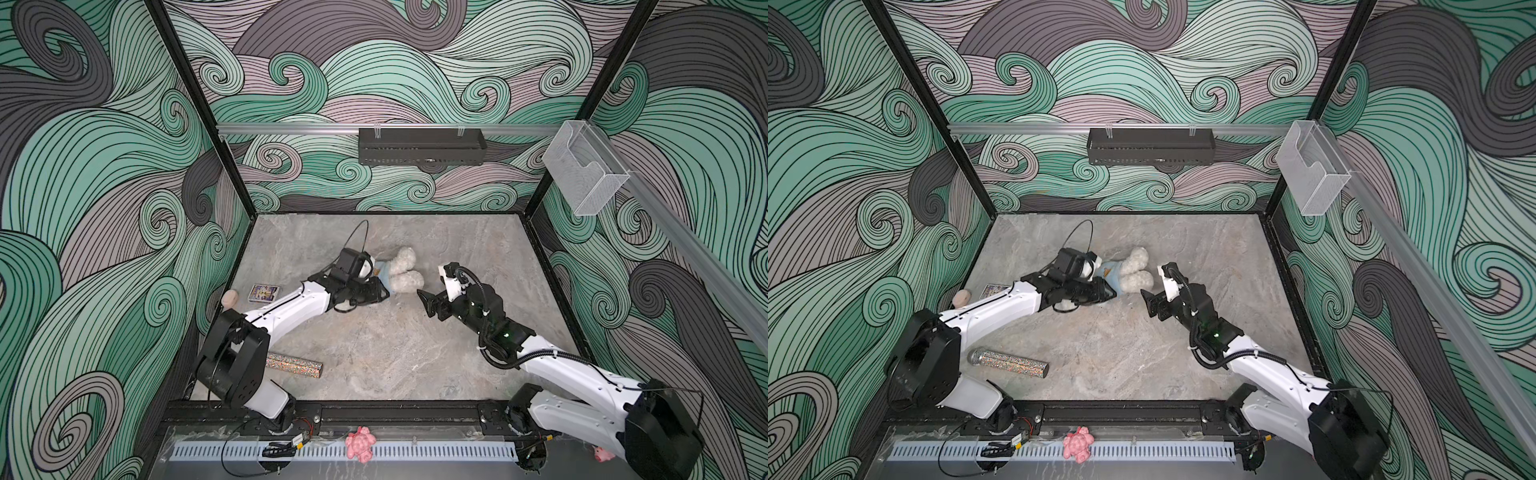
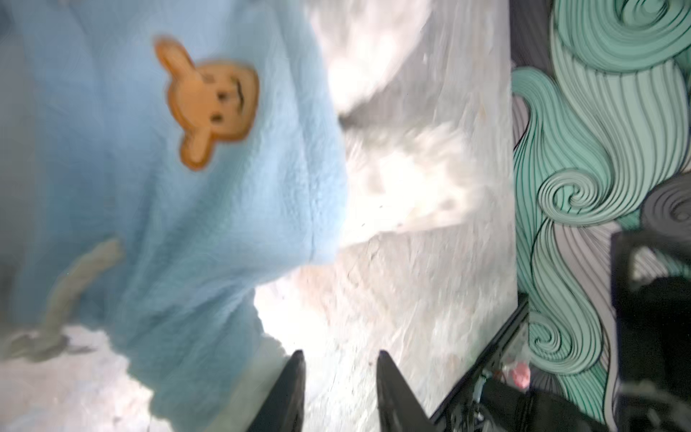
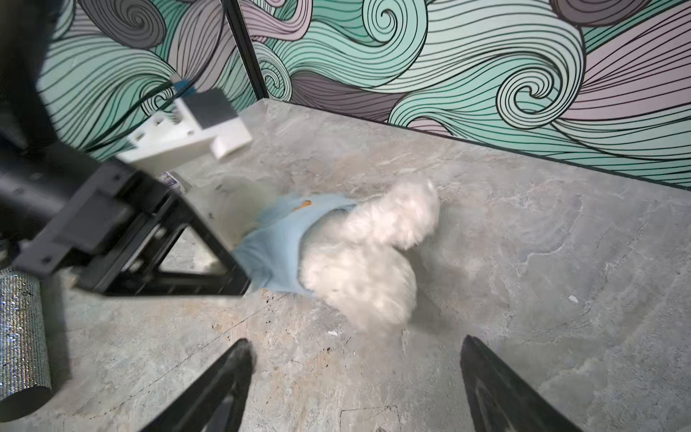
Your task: Dress the teddy bear
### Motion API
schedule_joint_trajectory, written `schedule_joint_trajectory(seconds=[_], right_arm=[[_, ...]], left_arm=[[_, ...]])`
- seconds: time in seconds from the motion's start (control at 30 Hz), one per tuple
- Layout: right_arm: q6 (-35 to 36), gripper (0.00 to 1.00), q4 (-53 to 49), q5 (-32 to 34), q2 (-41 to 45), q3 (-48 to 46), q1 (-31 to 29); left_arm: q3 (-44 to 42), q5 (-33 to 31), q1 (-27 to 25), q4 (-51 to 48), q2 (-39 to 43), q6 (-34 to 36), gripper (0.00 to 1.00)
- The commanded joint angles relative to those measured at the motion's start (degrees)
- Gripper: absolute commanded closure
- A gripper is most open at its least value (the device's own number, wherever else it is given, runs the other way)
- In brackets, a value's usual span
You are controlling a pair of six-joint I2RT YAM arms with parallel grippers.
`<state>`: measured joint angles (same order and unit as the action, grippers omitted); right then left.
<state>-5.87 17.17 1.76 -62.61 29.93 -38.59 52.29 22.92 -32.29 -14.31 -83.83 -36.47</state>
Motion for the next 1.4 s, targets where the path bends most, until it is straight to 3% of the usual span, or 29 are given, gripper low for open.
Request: schedule_joint_trajectory(seconds=[0.0,0.07,0.17,0.23,0.37,0.57,0.77,0.87,0.9,1.07,1.2,1.3,1.37], right_arm=[[-1.8,0.15,2.5,-4.2,-4.8,3.8,0.1],[-2.8,0.17,4.4,-7.5,-8.9,6.5,0.0],[-3.7,0.22,6.1,-10.6,-15.9,11.1,-0.8],[-3.8,0.26,5.5,-11.8,-20.1,14.6,-1.3],[-7.0,0.35,2.3,-11.5,-27.1,19.3,-1.5],[-8.6,0.37,0.9,-12.3,-29.9,18.3,-1.6],[-7.6,0.59,0.6,-12.7,-34.2,16.4,-2.6],[-7.6,0.68,1.4,-12.6,-35.6,14.4,-3.2],[-7.5,0.70,1.6,-12.6,-35.7,13.7,-3.4],[-8.0,0.76,2.6,-13.0,-35.5,9.9,-4.5],[-6.4,0.76,0.8,-13.9,-31.4,8.4,-4.7],[-4.2,0.72,-1.7,-13.6,-26.5,8.4,-4.7],[-2.3,0.67,-4.1,-13.8,-23.0,9.3,-4.6]], left_arm=[[-0.5,0.7,-0.5,2.9,9.6,2.5,0.57],[-1.0,-4.3,-0.4,1.2,13.3,4.9,0.55],[-1.0,-18.9,-0.1,-1.1,17.3,5.7,0.51],[-0.7,-25.4,0.8,-1.3,18.1,6.0,0.41],[3.0,-28.2,3.0,-1.9,14.1,7.8,0.36],[11.8,-40.0,3.4,-13.4,3.3,13.8,0.25],[14.1,-39.1,4.3,-11.7,-3.1,15.4,0.16],[14.4,-41.9,5.1,-12.5,-5.7,16.4,0.02],[14.1,-41.5,5.7,-12.6,-6.2,16.5,0.01],[11.3,-33.6,7.4,-13.2,-7.5,13.1,0.02],[4.5,-27.4,7.4,-8.9,-5.0,10.1,0.02],[-1.3,-23.7,7.4,-2.7,-1.5,8.6,0.10],[-3.5,-23.6,7.4,0.0,-0.4,8.3,0.24]])
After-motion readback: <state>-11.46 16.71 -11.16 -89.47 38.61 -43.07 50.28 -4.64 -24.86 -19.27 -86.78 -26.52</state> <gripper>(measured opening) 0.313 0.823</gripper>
